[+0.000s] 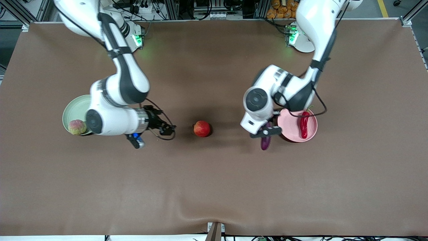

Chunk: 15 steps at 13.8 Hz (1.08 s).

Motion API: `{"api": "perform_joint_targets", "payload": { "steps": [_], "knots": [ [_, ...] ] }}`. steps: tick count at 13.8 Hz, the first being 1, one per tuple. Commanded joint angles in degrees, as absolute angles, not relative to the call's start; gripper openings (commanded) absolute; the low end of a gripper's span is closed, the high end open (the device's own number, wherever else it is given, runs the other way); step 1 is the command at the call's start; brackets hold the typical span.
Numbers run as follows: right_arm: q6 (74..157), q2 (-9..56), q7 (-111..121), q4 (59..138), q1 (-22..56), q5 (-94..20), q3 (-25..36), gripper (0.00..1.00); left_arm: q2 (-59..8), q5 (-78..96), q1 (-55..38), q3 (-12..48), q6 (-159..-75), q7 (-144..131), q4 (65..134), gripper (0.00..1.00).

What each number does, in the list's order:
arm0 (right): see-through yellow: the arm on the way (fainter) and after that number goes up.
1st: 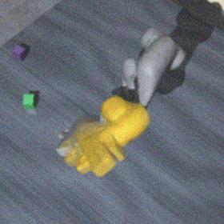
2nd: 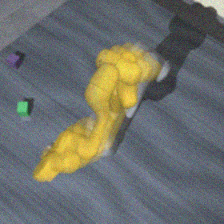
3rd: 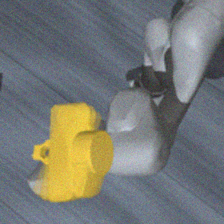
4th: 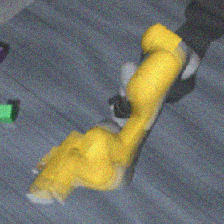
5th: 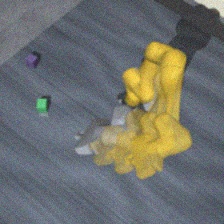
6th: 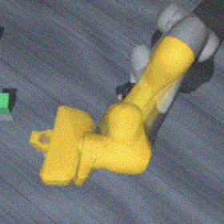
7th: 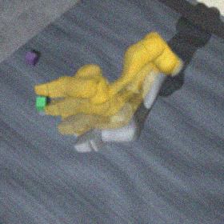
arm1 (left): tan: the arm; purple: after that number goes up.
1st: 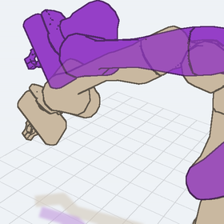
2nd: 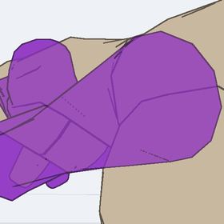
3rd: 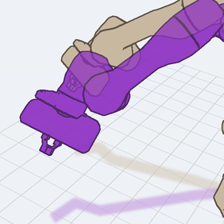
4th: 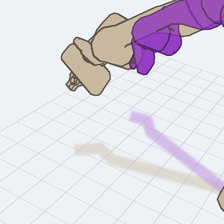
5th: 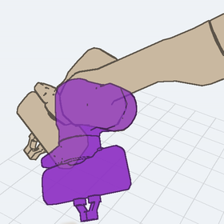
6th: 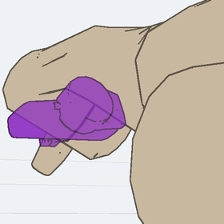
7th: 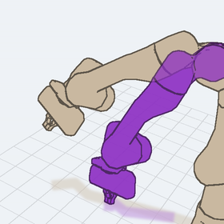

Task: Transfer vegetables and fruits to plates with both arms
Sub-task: 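Carry the eggplant to the pink plate while the right gripper reaches the pomegranate, then lower the eggplant onto the pink plate while the right gripper grasps the pomegranate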

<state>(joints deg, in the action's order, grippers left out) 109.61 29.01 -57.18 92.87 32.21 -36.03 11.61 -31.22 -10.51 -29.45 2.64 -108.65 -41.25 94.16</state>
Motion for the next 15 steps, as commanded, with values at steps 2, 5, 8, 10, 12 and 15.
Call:
{"api": "perform_joint_targets", "payload": {
  "steps": [2, 5, 8, 10, 12, 15],
  "knots": [
    [121.61, 34.44, -70.09, 92.55, 38.92, -38.23, 12.30, 1.00, -23.67, -12.48, -23.13, 3.52, -119.06, -32.72, 107.28, 0.01],
    [129.44, 37.43, -75.49, 92.55, 42.00, -37.97, 12.30, 1.00, -20.05, -12.48, -18.91, 3.60, -127.51, -24.90, 115.64, 0.02],
    [133.84, 39.54, -78.04, 92.55, 43.50, -38.23, 12.30, 1.00, -19.51, -12.57, -17.93, 3.60, -132.62, -23.91, 121.28, 0.03],
    [135.96, 41.21, -80.41, 92.55, 44.90, -38.23, 12.30, 1.00, -19.51, -12.48, -17.93, 3.52, -133.85, -23.56, 122.86, 0.04],
    [135.80, 41.84, -81.99, 92.63, 45.26, -38.32, 12.22, 1.00, -19.60, -12.57, -17.75, 3.52, -134.99, -23.03, 123.57, 0.04],
    [135.79, 42.62, -82.00, 93.43, 46.14, -38.32, 12.22, 1.00, -19.51, -12.66, -16.52, 3.43, -135.26, -20.84, 124.62, 0.06]
  ]
}}
